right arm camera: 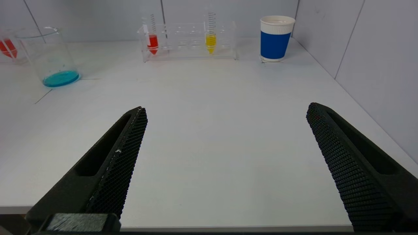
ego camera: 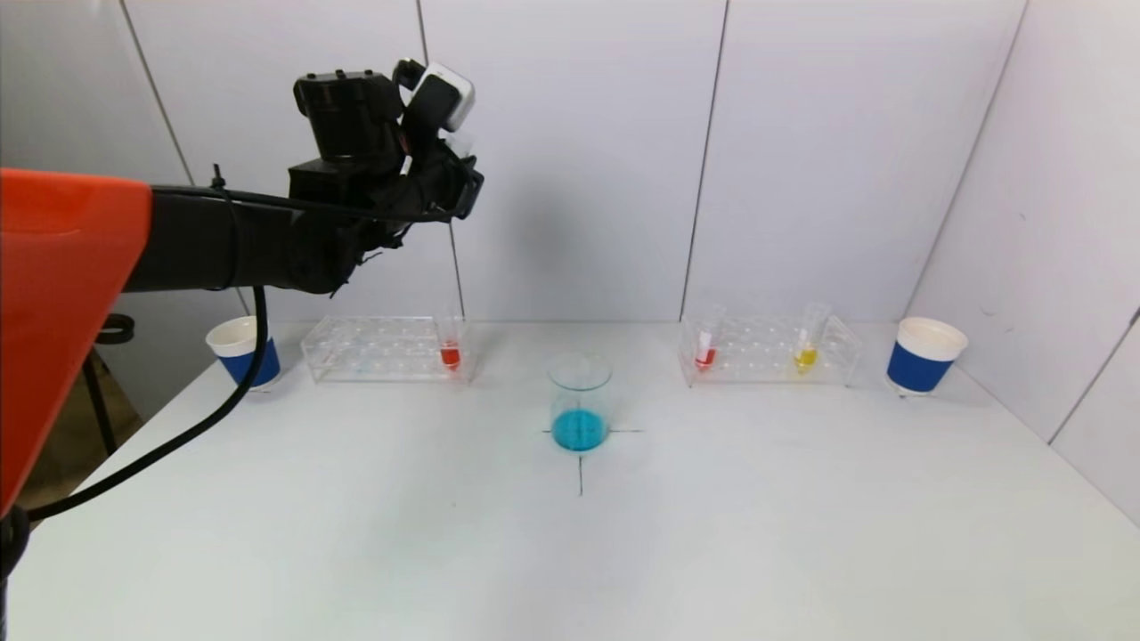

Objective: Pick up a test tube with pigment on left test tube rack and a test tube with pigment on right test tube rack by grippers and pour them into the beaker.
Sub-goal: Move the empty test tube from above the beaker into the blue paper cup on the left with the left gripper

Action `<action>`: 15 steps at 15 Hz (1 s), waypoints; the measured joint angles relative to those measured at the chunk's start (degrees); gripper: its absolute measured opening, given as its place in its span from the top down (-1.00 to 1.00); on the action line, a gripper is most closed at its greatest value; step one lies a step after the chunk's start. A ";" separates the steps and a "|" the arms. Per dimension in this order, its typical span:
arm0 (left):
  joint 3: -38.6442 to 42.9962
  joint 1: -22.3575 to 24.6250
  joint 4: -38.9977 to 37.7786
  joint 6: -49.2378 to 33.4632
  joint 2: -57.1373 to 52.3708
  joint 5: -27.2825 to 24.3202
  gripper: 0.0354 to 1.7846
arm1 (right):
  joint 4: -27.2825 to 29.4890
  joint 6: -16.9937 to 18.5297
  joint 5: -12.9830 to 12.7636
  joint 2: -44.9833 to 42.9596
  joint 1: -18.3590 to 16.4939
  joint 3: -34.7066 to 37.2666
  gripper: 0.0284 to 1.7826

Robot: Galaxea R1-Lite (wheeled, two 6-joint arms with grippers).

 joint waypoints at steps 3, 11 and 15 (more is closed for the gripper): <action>-0.24 1.23 9.31 -8.08 -4.58 3.08 0.53 | 0.02 -0.01 0.00 0.00 -0.02 0.00 -0.99; 2.44 13.40 24.38 -21.59 -14.51 3.23 0.53 | 0.02 -0.01 0.00 0.00 0.00 0.00 -0.99; 6.45 19.81 24.03 -22.72 -16.32 3.01 0.53 | 0.05 -0.04 0.02 0.00 0.00 0.00 -0.99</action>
